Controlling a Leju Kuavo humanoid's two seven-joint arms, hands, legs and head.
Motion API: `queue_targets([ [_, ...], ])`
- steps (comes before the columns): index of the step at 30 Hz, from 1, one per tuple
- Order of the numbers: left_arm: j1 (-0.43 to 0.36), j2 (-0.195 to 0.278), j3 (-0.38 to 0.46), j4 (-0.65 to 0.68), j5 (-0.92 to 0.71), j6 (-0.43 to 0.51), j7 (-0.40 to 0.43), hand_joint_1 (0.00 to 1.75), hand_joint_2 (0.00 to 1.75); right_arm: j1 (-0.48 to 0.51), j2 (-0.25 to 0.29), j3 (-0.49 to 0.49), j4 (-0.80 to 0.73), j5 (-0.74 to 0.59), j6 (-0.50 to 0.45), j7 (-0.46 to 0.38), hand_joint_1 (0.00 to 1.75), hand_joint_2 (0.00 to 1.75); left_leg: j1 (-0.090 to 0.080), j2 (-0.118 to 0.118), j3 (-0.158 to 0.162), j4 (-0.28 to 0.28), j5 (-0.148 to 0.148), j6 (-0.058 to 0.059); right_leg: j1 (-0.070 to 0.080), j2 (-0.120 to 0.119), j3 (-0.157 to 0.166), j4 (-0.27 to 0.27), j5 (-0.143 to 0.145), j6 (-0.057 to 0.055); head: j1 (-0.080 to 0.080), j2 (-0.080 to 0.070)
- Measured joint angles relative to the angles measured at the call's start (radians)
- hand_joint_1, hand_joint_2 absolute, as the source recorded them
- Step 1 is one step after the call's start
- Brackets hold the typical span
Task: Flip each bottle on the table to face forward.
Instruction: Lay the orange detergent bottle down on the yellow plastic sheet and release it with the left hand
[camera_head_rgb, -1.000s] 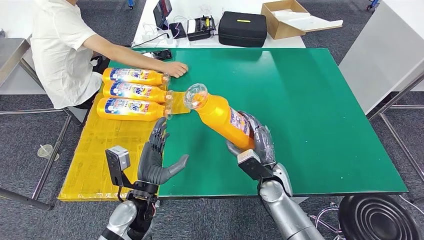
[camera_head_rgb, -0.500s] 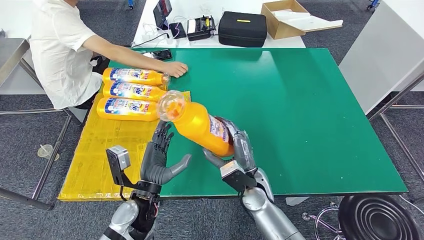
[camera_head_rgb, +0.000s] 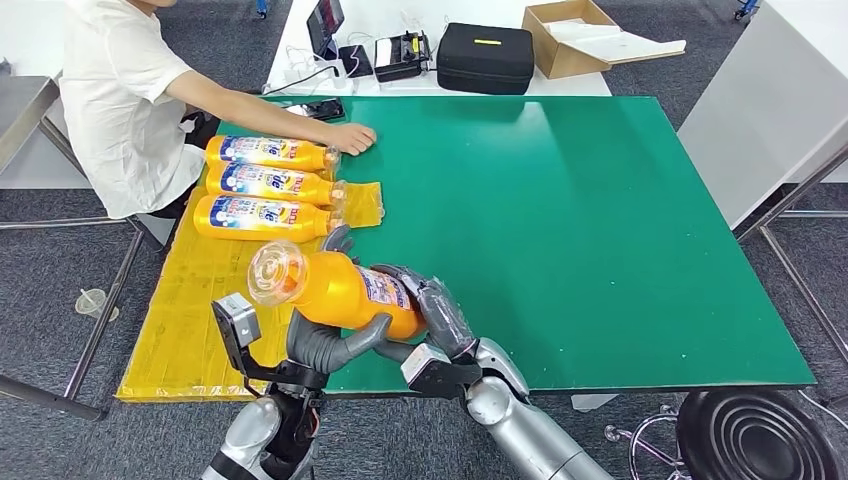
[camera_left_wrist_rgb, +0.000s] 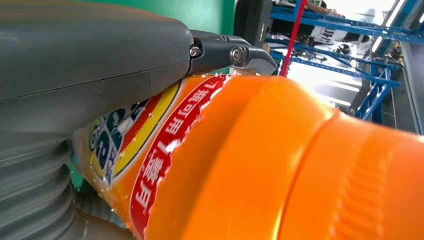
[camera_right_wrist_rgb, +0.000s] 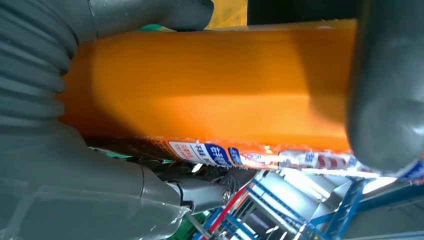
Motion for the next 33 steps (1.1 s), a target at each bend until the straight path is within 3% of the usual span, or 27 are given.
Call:
queue_targets([
  [11, -0.007, 0.000, 0.001, 0.006, 0.001, -0.016, 0.000, 0.02, 1.75, -0.023, -0.007, 0.038, 0.017, 0.000, 0.010, -0.001, 1.75, 1.75, 0.000, 0.000, 0.000, 0.000, 0.000, 0.000, 0.000, 0.000, 0.000, 0.000, 0.000, 0.000, 0.000, 0.000],
  [15, -0.009, 0.000, 0.005, 0.012, 0.009, -0.041, -0.004, 1.71, 1.75, -0.025, -0.009, 0.045, 0.017, -0.016, 0.021, -0.001, 1.69, 1.75, 0.000, 0.000, 0.000, 0.000, 0.000, 0.000, 0.000, 0.000, 0.000, 0.000, 0.000, 0.000, 0.000, 0.000],
  [16, -0.009, 0.000, 0.008, 0.016, 0.012, -0.053, -0.008, 1.75, 1.75, -0.027, -0.010, 0.048, 0.017, -0.025, 0.027, -0.002, 1.41, 1.75, 0.000, 0.000, 0.000, 0.000, 0.000, 0.000, 0.000, 0.000, 0.000, 0.000, 0.000, 0.000, 0.000, 0.000],
  [19, -0.010, 0.000, 0.018, 0.023, 0.019, -0.088, -0.022, 1.75, 1.75, -0.030, -0.013, 0.051, 0.016, -0.057, 0.053, -0.004, 0.23, 1.75, 0.000, 0.000, 0.000, 0.000, 0.000, 0.000, 0.000, 0.000, 0.000, 0.000, 0.000, 0.000, 0.000, 0.000],
  [20, -0.010, 0.000, 0.021, 0.024, 0.019, -0.098, -0.026, 1.75, 1.75, -0.030, -0.013, 0.051, 0.015, -0.065, 0.060, -0.004, 0.07, 1.75, 0.000, 0.000, 0.000, 0.000, 0.000, 0.000, 0.000, 0.000, 0.000, 0.000, 0.000, 0.000, 0.000, 0.000],
  [22, -0.010, 0.000, 0.025, 0.024, 0.021, -0.114, -0.034, 1.75, 1.75, -0.029, -0.013, 0.051, 0.015, -0.075, 0.071, -0.006, 0.00, 1.75, 0.000, 0.000, 0.000, 0.000, 0.000, 0.000, 0.000, 0.000, 0.000, 0.000, 0.000, 0.000, 0.000, 0.000],
  [29, -0.007, 0.000, 0.035, 0.024, 0.014, -0.126, -0.040, 1.75, 1.75, -0.020, -0.011, 0.045, 0.013, -0.081, 0.086, -0.007, 0.00, 1.75, 0.000, 0.000, 0.000, 0.000, 0.000, 0.000, 0.000, 0.000, 0.000, 0.000, 0.000, 0.000, 0.000, 0.000],
  [33, -0.006, -0.002, 0.041, 0.024, 0.007, -0.120, -0.042, 1.75, 1.75, -0.014, -0.009, 0.044, 0.011, -0.075, 0.073, -0.007, 0.00, 0.00, 0.000, 0.000, 0.000, 0.000, 0.000, 0.000, 0.000, 0.000, 0.000, 0.000, 0.000, 0.000, 0.000, 0.000],
])
